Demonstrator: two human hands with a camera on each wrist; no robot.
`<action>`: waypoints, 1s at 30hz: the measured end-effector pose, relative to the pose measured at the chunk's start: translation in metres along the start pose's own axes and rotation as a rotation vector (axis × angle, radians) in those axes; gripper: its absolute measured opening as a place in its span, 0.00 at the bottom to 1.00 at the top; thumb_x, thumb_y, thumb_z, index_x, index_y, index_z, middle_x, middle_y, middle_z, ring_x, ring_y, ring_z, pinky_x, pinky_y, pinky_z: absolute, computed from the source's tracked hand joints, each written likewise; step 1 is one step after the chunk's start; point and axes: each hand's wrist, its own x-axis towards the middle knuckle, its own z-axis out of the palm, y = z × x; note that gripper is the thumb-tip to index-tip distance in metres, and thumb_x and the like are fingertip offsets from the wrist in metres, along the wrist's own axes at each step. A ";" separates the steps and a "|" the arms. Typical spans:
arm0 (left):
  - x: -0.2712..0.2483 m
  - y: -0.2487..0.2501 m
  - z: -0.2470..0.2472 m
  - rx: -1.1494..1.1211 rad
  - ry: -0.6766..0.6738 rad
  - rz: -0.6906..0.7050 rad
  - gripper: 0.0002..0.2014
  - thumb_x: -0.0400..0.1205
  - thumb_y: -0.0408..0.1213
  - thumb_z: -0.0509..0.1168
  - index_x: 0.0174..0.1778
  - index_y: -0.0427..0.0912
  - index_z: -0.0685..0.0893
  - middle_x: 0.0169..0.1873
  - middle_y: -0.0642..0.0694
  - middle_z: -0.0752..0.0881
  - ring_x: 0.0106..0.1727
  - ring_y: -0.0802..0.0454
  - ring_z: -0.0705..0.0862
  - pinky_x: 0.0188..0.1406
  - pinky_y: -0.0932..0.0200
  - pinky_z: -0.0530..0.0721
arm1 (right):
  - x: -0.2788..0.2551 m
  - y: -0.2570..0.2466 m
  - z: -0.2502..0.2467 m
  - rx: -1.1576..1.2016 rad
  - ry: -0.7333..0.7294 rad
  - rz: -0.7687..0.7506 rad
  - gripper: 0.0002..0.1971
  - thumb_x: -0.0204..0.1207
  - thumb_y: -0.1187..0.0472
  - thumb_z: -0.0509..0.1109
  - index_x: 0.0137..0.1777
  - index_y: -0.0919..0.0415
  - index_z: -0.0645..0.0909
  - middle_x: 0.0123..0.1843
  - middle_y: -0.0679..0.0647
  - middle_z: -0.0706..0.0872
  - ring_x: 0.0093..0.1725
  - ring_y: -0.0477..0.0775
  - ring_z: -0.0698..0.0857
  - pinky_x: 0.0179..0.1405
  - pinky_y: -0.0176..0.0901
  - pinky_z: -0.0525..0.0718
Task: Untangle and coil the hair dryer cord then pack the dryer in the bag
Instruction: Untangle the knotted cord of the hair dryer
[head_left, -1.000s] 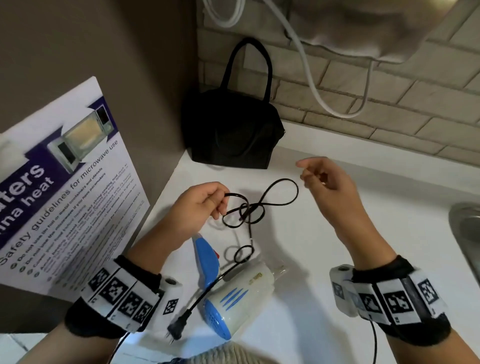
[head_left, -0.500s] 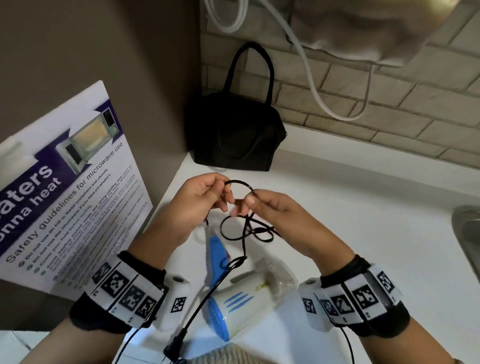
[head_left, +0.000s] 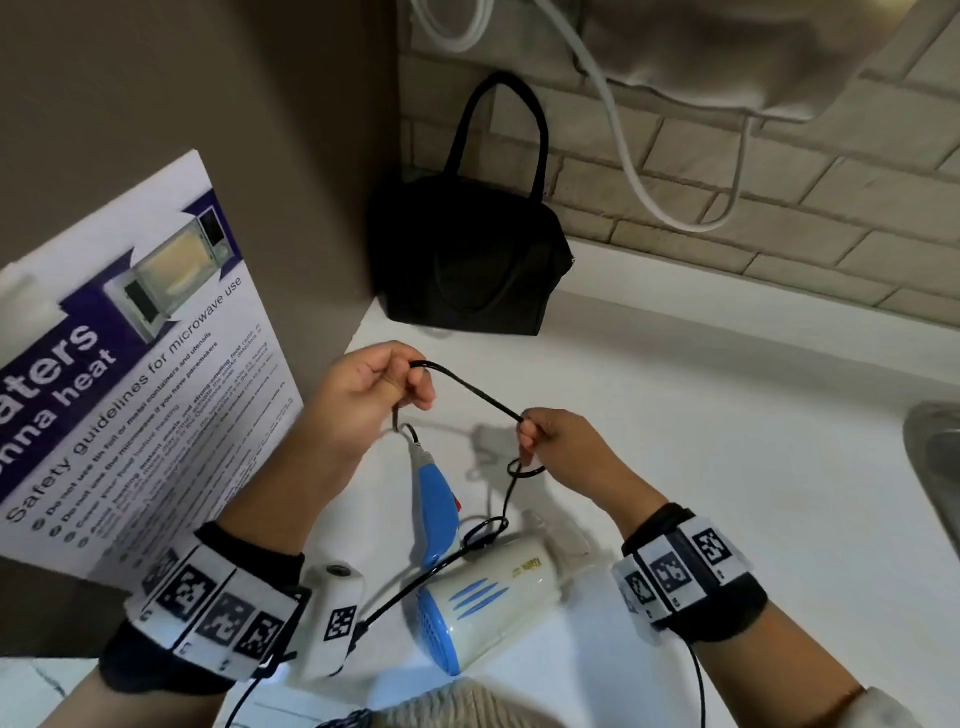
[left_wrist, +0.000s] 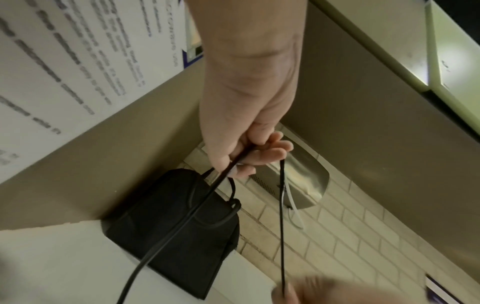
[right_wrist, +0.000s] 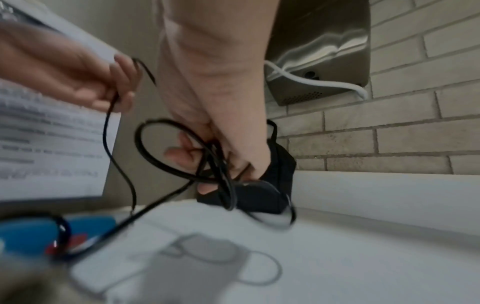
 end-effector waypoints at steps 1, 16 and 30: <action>0.000 0.000 -0.004 -0.021 0.016 0.005 0.16 0.87 0.26 0.51 0.37 0.39 0.78 0.25 0.56 0.83 0.31 0.62 0.82 0.38 0.71 0.81 | 0.001 0.006 0.001 -0.060 0.001 0.027 0.19 0.74 0.72 0.55 0.26 0.51 0.69 0.29 0.46 0.83 0.39 0.53 0.85 0.56 0.51 0.80; -0.005 -0.042 -0.047 0.666 0.041 -0.138 0.12 0.80 0.40 0.55 0.34 0.48 0.81 0.28 0.61 0.89 0.35 0.47 0.86 0.34 0.58 0.76 | -0.001 0.017 -0.021 -0.126 0.011 0.158 0.17 0.75 0.73 0.52 0.30 0.56 0.73 0.34 0.51 0.83 0.38 0.52 0.85 0.41 0.36 0.78; 0.005 0.021 0.058 0.736 -0.149 0.152 0.10 0.85 0.31 0.58 0.43 0.43 0.83 0.33 0.47 0.85 0.31 0.66 0.78 0.36 0.73 0.73 | -0.037 -0.056 -0.041 -0.353 0.320 -0.432 0.10 0.81 0.58 0.63 0.52 0.50 0.86 0.49 0.47 0.88 0.63 0.49 0.80 0.77 0.54 0.62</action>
